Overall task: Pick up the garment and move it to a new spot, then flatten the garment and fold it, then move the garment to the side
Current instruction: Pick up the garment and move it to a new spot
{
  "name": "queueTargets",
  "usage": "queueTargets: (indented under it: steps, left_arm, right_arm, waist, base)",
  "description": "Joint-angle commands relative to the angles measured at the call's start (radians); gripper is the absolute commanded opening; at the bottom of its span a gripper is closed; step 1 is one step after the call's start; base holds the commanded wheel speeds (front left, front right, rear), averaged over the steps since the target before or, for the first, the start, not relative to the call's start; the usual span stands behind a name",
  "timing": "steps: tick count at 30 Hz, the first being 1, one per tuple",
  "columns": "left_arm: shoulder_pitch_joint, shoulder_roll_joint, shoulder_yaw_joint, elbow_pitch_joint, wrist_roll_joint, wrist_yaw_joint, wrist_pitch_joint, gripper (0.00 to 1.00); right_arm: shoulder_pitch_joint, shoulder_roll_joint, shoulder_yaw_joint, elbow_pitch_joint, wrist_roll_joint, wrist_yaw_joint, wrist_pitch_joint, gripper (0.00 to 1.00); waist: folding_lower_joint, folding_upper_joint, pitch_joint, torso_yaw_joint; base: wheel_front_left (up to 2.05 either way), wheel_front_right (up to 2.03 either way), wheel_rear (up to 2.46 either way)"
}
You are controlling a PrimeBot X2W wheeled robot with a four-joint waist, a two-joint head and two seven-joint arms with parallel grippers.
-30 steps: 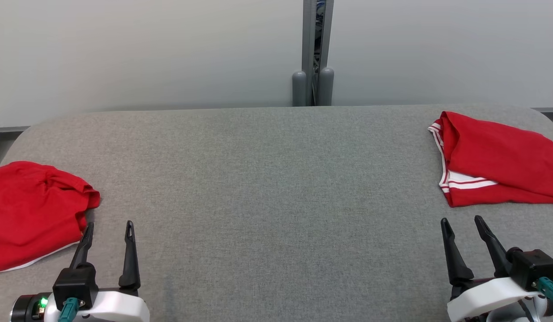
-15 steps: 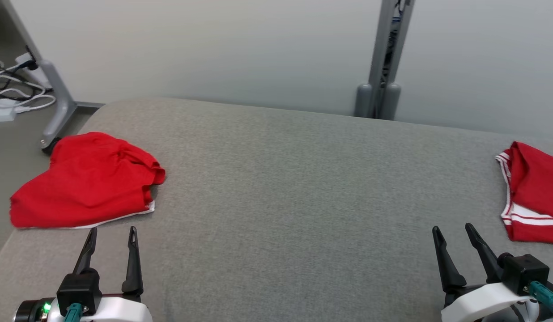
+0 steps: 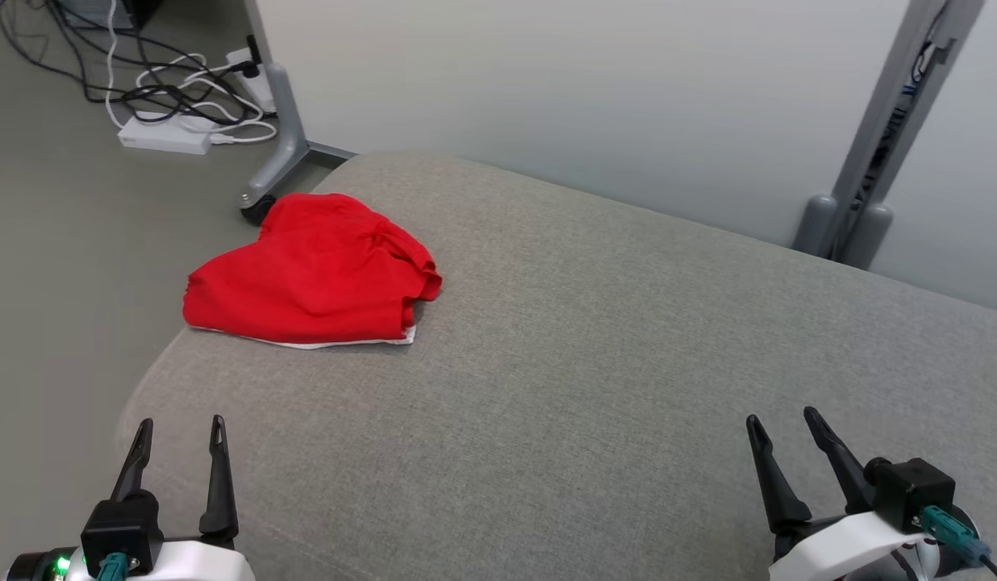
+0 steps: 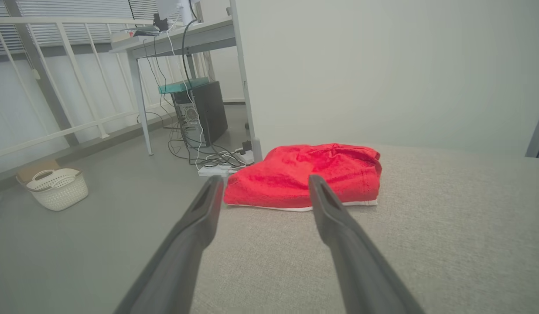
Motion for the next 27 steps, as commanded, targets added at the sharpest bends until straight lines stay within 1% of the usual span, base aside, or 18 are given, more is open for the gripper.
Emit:
queueTargets:
  steps: [1,7,12,16,20,23,24,27]
  left_arm:
    - [0.008,0.005,0.003,-0.003,-0.004,0.009,-0.004,1.0]
    - [0.014,0.005,0.004,-0.008,-0.014,0.012,-0.004,1.0]
    - [0.014,0.001,0.009,-0.02,-0.022,0.02,-0.004,1.0]
    - [-0.014,0.001,0.015,-0.039,-0.039,0.011,-0.004,1.0]
    - [-0.068,0.023,0.014,-0.051,-0.039,0.002,-0.001,1.0]
    - [-0.133,0.051,0.018,-0.049,-0.045,-0.011,0.011,1.0]
    - [-0.133,0.051,0.018,-0.049,-0.045,-0.011,0.011,1.0]
    - [-0.206,0.075,0.022,-0.037,-0.055,-0.027,0.029,1.0]
  right_arm:
    - [-0.013,-0.004,0.005,0.0,0.007,0.0,-0.005,1.0]
    - [-0.012,-0.004,0.012,0.008,0.005,0.0,-0.007,1.0]
    - [-0.023,-0.01,0.021,0.012,0.008,0.0,-0.008,1.0]
    - [-0.03,-0.015,0.026,0.008,0.006,0.0,-0.006,1.0]
    - [-0.044,-0.021,0.03,0.003,0.005,0.0,-0.001,1.0]
    - [-0.054,-0.027,0.037,0.0,0.003,0.0,0.003,1.0]
    - [-0.054,-0.027,0.037,0.0,0.003,0.0,0.003,1.0]
    - [-0.067,-0.032,0.04,-0.006,-0.002,0.0,0.006,1.0]
  waist:
    - [0.0,0.0,0.001,0.034]
    - [0.0,0.0,0.007,0.053]
    - [0.0,0.0,0.013,0.042]
    - [0.0,0.0,0.023,0.016]
    - [0.0,0.0,0.037,-0.022]
    - [0.0,0.0,0.05,-0.059]
    - [0.0,0.0,0.05,-0.059]
    - [0.0,0.0,0.065,-0.1]
  base:
    - [0.0,0.0,0.0]
    - [0.0,0.0,0.0]
    - [0.0,0.0,0.0]
    - [0.0,0.0,0.0]
    - [0.0,0.0,0.0]
    - [0.0,0.0,0.0]
    - [0.0,0.0,0.0]
    - [0.0,0.0,0.0]
